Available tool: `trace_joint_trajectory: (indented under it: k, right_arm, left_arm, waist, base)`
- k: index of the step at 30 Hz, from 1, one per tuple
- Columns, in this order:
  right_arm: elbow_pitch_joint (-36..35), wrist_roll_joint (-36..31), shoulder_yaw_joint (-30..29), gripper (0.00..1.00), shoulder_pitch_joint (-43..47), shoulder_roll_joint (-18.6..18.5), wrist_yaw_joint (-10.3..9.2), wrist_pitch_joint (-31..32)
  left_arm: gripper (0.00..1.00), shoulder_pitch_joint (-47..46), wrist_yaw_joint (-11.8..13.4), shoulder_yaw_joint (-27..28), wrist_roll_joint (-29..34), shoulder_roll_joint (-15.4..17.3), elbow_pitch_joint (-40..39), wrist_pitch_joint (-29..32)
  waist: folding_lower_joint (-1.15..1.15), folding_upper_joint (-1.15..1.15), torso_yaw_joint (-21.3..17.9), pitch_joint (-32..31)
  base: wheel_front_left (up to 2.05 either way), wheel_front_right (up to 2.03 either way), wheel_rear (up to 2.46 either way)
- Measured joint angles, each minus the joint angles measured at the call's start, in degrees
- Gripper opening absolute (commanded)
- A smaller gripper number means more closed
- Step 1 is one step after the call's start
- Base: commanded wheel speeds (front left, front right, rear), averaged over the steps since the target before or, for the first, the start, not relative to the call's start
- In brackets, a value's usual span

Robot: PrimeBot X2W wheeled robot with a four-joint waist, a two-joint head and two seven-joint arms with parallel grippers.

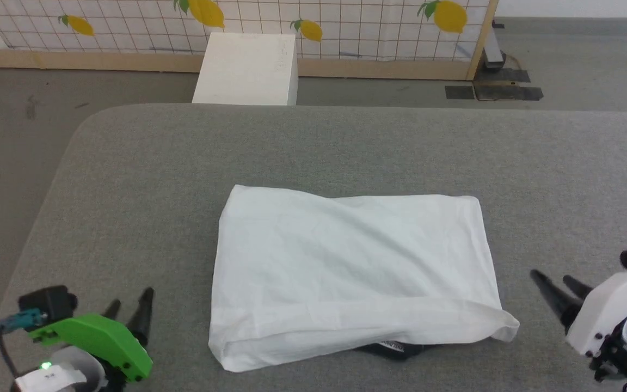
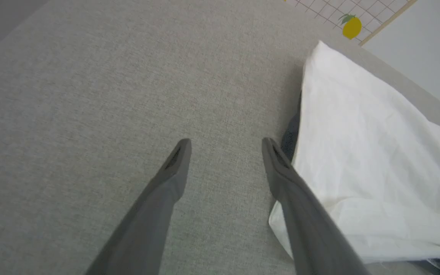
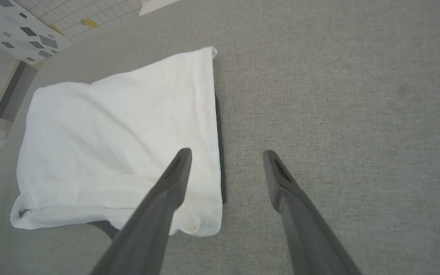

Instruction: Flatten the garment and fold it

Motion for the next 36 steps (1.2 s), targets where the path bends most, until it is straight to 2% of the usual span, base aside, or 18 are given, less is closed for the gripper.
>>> trace_joint_trajectory:
  k: [3,7,9,11,13,17,20,29,34,35,36]
  right_arm:
    - [-1.15,-0.45,-0.76,1.00,-3.33,-1.25,0.00,2.69]
    - [0.90,-0.34,0.30,1.00,-8.16,-2.10,0.00,7.33]
    - [3.08,-0.40,1.44,1.00,-9.97,-3.00,0.00,10.05]
    - [4.91,-0.63,3.28,1.00,-11.22,-4.16,0.00,12.24]
    - [6.84,-0.74,4.55,1.00,-12.32,-4.97,0.00,13.95]
    - [9.87,-0.05,6.21,1.00,-13.54,-5.44,0.00,16.48]
    - [11.31,1.51,7.66,1.00,-13.88,-5.56,0.00,17.04]
    - [13.55,6.52,14.18,1.00,-17.25,-6.90,0.00,14.61]
    - [15.64,7.65,16.93,1.00,-18.70,-7.14,0.00,12.72]
    - [16.82,7.71,18.07,0.00,-19.35,-7.89,0.00,12.16]
    - [17.23,7.72,18.24,0.00,-19.42,-8.13,0.00,11.81]
  left_arm:
    - [1.00,-0.46,0.67,3.60,2.64,0.45,-3.04,-8.09]
    - [1.00,-2.87,-0.44,5.95,7.70,0.04,-5.31,-19.45]
    - [1.00,-4.42,-1.18,7.10,10.99,-0.82,-6.35,-21.87]
    - [1.00,-5.72,-2.03,8.01,14.72,-1.99,-7.58,-22.36]
    - [1.00,-6.91,-3.72,10.29,18.70,-4.58,-10.11,-22.39]
    - [1.00,-7.83,-7.65,14.35,27.71,-9.77,-13.80,-22.61]
    - [1.00,-7.36,-10.54,15.93,32.81,-12.01,-14.13,-22.61]
    - [1.00,-6.37,-15.83,19.23,38.77,-16.37,-11.56,-22.62]
    - [1.00,-6.38,-17.37,19.62,39.68,-17.85,-9.98,-22.61]
    - [1.00,-6.38,-17.86,20.13,40.08,-18.61,-9.25,-22.61]
    - [1.00,-6.38,-17.98,20.33,40.08,-18.80,-9.05,-22.61]
  waist:
    - [0.00,0.00,0.23,0.62]
    - [0.00,0.00,0.57,2.11]
    - [0.00,0.00,0.85,3.16]
    - [0.00,0.00,1.18,4.25]
    - [0.00,0.00,1.56,5.42]
    - [0.00,0.00,2.51,7.80]
    - [0.00,0.00,3.24,9.33]
    - [0.00,0.00,5.01,11.81]
    - [0.00,0.00,5.16,11.62]
    - [0.00,0.00,5.07,11.35]
    - [0.00,0.00,4.97,11.26]
  base:
    - [0.00,0.00,0.00]
    - [0.00,0.00,0.00]
    - [0.00,0.00,0.00]
    - [0.00,0.00,0.00]
    - [0.00,0.00,0.00]
    - [0.00,0.00,0.00]
    - [0.00,0.00,0.00]
    - [0.00,0.00,0.00]
    - [0.00,0.00,0.00]
    - [0.00,0.00,0.00]
    - [0.00,0.00,0.00]
